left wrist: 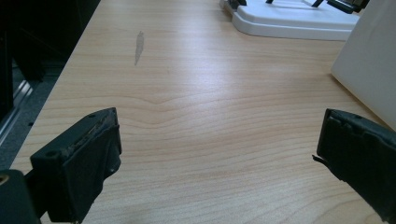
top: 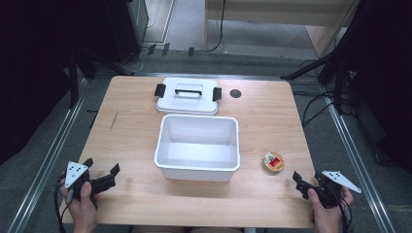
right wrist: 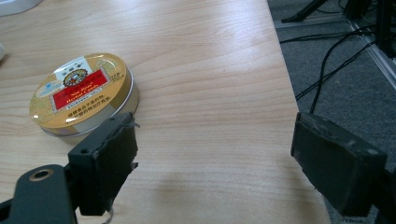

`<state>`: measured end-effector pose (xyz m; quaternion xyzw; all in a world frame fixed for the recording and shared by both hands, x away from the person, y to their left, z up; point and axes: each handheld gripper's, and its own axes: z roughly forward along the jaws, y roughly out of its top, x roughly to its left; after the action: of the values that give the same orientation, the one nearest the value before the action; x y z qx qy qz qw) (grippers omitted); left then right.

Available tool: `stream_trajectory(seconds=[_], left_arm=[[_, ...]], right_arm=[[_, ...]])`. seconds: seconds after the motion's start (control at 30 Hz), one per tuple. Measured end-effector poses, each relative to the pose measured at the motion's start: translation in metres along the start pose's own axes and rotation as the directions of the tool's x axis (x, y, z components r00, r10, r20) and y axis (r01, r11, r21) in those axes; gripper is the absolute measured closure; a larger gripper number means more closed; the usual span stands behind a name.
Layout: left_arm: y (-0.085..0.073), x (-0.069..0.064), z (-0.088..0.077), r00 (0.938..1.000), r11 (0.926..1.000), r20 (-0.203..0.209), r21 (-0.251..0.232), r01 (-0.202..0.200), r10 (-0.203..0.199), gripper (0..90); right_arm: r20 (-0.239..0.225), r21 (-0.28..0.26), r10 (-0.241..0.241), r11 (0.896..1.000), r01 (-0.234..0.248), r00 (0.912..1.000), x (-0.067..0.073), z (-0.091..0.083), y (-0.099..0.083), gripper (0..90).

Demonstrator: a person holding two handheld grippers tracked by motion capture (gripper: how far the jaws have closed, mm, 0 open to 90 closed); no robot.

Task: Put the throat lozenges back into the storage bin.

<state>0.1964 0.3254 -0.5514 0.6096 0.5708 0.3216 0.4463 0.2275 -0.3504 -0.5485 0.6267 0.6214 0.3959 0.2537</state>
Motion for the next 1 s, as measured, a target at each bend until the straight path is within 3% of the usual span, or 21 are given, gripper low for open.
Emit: stream_trajectory(seconds=[0.17, 0.47, 0.57, 0.63, 0.73, 0.77, 0.83, 1.0], left_arm=[[0.0, 0.0, 0.0, 1.0, 1.0, 0.003, -0.002, 0.001, -0.001, 0.2], [0.0, -0.002, 0.0, 0.9999, 0.9999, -0.004, 0.006, -0.013, 0.013, 0.2], [0.0, -0.002, 0.0, 0.9998, 0.9999, -0.008, 0.004, -0.016, 0.017, 0.2], [0.0, -0.002, 0.0, 0.9998, 0.9999, -0.008, 0.004, -0.017, 0.017, 0.2], [0.0, -0.002, 0.0, 0.9999, 0.9999, -0.005, 0.005, -0.014, 0.014, 0.2], [0.0, -0.002, 0.0, 0.9999, 0.9999, -0.006, 0.004, -0.015, 0.015, 0.2], [0.0, -0.002, 0.0, 0.9999, 0.9999, -0.004, 0.002, -0.015, 0.015, 0.2], [0.0, -0.002, 0.0, 0.9999, 0.9999, -0.001, 0.0, -0.016, 0.016, 0.2]], right_arm=[[0.015, 0.024, -0.021, 0.999, 0.021, 0.9997, 0.001, 0.0, 0.001, 14.2], [-0.021, 0.057, -0.052, 0.997, 0.054, 0.9984, 0.006, -0.003, 0.007, 13.6], [-0.047, 0.107, -0.11, 0.988, 0.114, 0.9929, 0.016, -0.005, 0.017, 10.1], [-0.103, 0.134, -0.125, 0.981, 0.138, 0.9869, 0.021, -0.006, 0.025, 3.5], [-0.157, 0.216, -0.16, 0.957, 0.192, 0.9746, 0.032, -0.003, 0.037, 0.0], [-0.157, 0.257, -0.19, 0.94, 0.226, 0.9692, 0.038, -0.001, 0.041, 0.0], [-0.147, 0.302, -0.227, 0.917, 0.263, 0.9626, 0.045, 0.003, 0.048, 0.0], [-0.168, 0.409, -0.258, 0.86, 0.305, 0.9514, 0.061, 0.014, 0.067, 0.0]])
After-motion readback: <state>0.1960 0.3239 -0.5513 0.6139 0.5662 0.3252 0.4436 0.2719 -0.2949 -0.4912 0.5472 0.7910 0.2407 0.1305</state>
